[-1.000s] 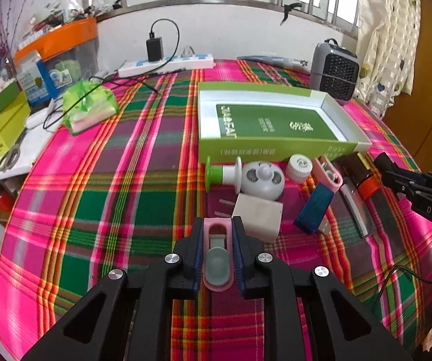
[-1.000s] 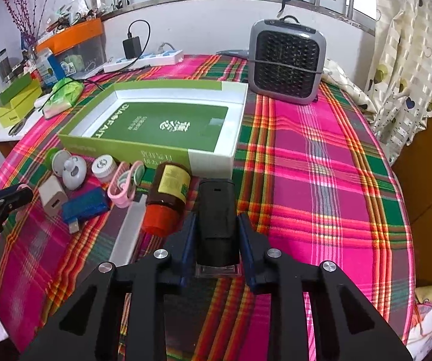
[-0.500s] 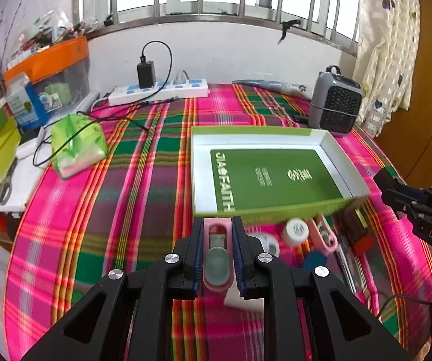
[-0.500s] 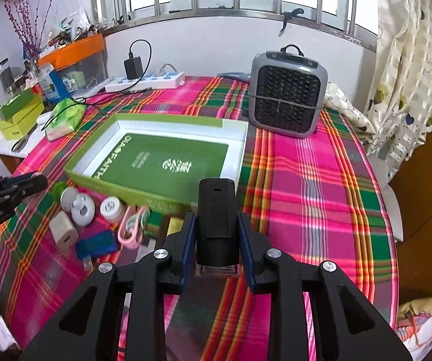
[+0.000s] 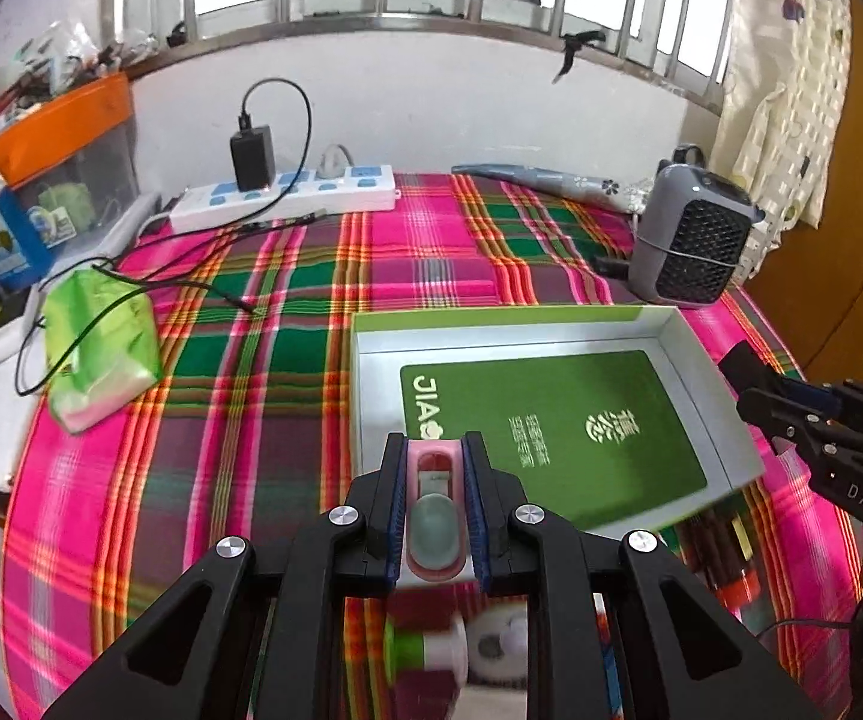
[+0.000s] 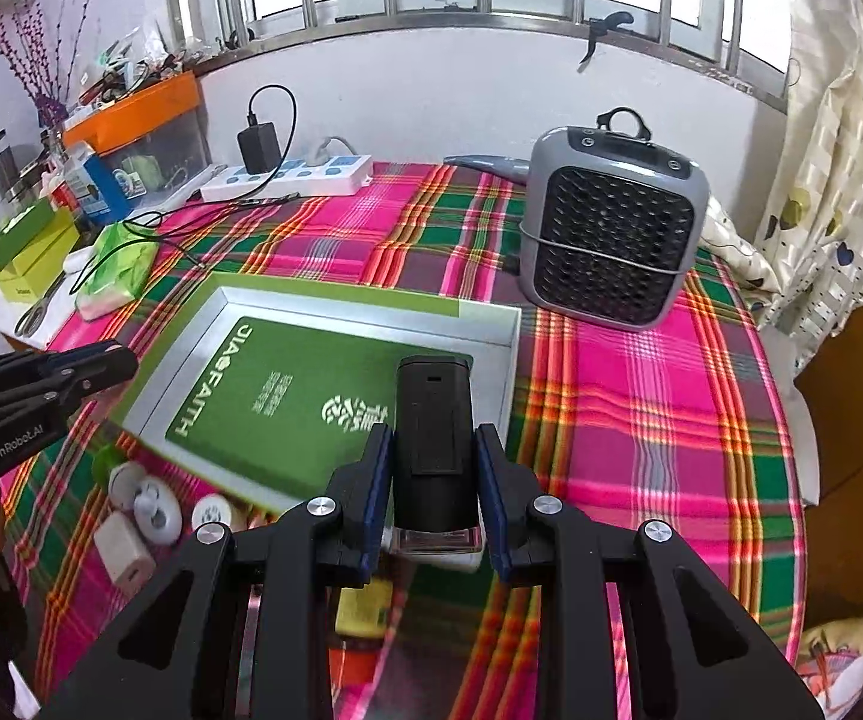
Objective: Organize rigid objects
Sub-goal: 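Carry pink clip and black flashlight into the green box tray, release both, then withdraw both open grippers from the tray back toward the objects, then grasp white plug charger with left gripper while right gripper grasps brown bottle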
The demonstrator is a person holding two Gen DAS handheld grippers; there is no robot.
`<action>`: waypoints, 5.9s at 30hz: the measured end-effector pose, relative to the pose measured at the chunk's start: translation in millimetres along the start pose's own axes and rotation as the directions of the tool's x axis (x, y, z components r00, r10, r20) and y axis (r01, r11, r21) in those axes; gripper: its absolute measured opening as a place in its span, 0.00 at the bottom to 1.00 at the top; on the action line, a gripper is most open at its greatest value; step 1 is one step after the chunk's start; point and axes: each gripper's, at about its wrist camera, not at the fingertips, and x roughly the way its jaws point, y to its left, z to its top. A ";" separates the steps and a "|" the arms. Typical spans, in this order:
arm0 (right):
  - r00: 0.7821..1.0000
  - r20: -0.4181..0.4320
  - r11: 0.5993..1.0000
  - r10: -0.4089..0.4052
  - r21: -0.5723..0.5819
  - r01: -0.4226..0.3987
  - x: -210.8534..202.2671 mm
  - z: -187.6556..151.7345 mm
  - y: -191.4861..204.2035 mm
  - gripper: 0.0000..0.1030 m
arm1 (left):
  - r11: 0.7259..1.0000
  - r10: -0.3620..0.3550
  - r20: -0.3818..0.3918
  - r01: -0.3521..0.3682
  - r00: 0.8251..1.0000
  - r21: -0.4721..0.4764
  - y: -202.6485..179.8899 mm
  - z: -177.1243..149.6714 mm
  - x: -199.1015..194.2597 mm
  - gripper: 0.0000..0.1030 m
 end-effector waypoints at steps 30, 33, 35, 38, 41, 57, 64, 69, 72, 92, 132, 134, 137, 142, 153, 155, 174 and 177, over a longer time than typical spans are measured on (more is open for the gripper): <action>0.992 -0.121 0.999 -0.043 -0.005 0.042 81.2 25.7 -3.1 0.28 | 1.000 0.008 -0.058 -0.008 0.998 -0.012 3.9 17.8 57.1 0.17; 0.992 -0.125 0.999 -0.034 -0.004 0.034 83.5 26.2 -1.2 0.28 | 1.000 0.012 -0.063 -0.013 0.998 -0.015 4.8 17.1 58.9 0.19; 0.992 -0.126 1.000 -0.029 -0.004 0.029 84.5 26.0 -0.1 0.28 | 1.000 0.010 -0.063 -0.012 0.998 -0.017 5.4 16.7 59.3 0.20; 0.991 -0.128 1.000 -0.028 -0.007 0.027 85.3 25.7 1.0 0.28 | 1.000 0.028 -0.073 -0.028 0.997 -0.008 4.5 16.0 61.7 0.21; 0.991 -0.129 1.000 -0.024 -0.005 0.023 85.9 25.8 0.8 0.28 | 1.000 0.025 -0.084 -0.026 0.996 -0.011 5.3 14.7 65.2 0.21; 0.991 -0.130 1.000 -0.018 -0.005 0.017 88.7 26.2 1.3 0.28 | 1.000 0.019 -0.078 -0.020 0.997 -0.010 4.1 11.8 64.2 0.22; 0.993 -0.117 1.000 0.001 0.011 0.000 85.7 25.2 -0.5 0.33 | 1.000 0.013 -0.075 -0.013 0.997 -0.004 0.2 9.8 58.4 0.27; 0.995 -0.103 1.000 0.006 0.013 -0.005 79.5 23.3 0.6 0.36 | 1.000 0.016 -0.063 -0.017 0.998 -0.008 0.0 6.9 49.1 0.28; 0.996 -0.087 1.000 0.015 0.026 -0.013 72.7 22.1 -0.2 0.42 | 1.000 0.017 -0.050 -0.017 0.999 -0.008 0.8 5.6 41.4 0.28; 0.999 -0.004 0.997 0.037 0.065 -0.037 18.7 -4.3 4.4 0.43 | 0.999 0.007 0.027 -0.006 1.000 -0.045 11.6 -26.8 -15.9 0.30; 0.999 0.002 0.993 0.042 0.107 -0.042 -14.7 -87.9 12.4 0.50 | 0.998 0.011 -0.054 -0.008 0.998 0.056 -32.3 -131.7 -53.4 0.30; 0.999 -0.002 0.994 0.044 0.097 -0.044 -13.5 -88.2 13.8 0.50 | 0.998 0.015 -0.062 -0.011 0.998 0.058 -31.7 -132.6 -50.6 0.30; 0.999 -0.005 0.994 0.050 0.095 -0.049 -12.3 -88.2 14.4 0.50 | 0.998 0.038 -0.082 -0.035 0.996 0.044 -25.9 -134.5 -45.5 0.30; 0.999 -0.004 0.995 0.045 0.093 -0.045 -13.6 -88.2 13.7 0.50 | 0.998 0.064 -0.090 -0.062 0.994 0.028 -14.1 -139.0 -45.5 0.30; 0.999 -0.004 0.994 0.043 0.098 -0.043 -14.7 -88.1 11.2 0.50 | 0.992 0.117 -0.091 -0.120 0.989 -0.030 16.2 -138.7 -47.2 0.30; 0.999 -0.004 0.994 0.043 0.097 -0.042 -14.7 -88.0 11.5 0.50 | 0.993 0.108 -0.086 -0.112 0.990 -0.037 18.9 -138.8 -49.3 0.30; 0.999 -0.007 0.994 0.052 0.100 -0.051 -12.6 -87.4 12.0 0.50 | 0.999 0.015 -0.072 -0.018 0.997 -0.040 -8.1 -120.0 -35.2 0.41; 0.998 -0.008 0.993 0.056 0.100 -0.055 -11.4 -87.3 12.1 0.50 | 0.999 0.032 -0.076 -0.035 0.997 -0.036 -8.4 -119.0 -32.8 0.41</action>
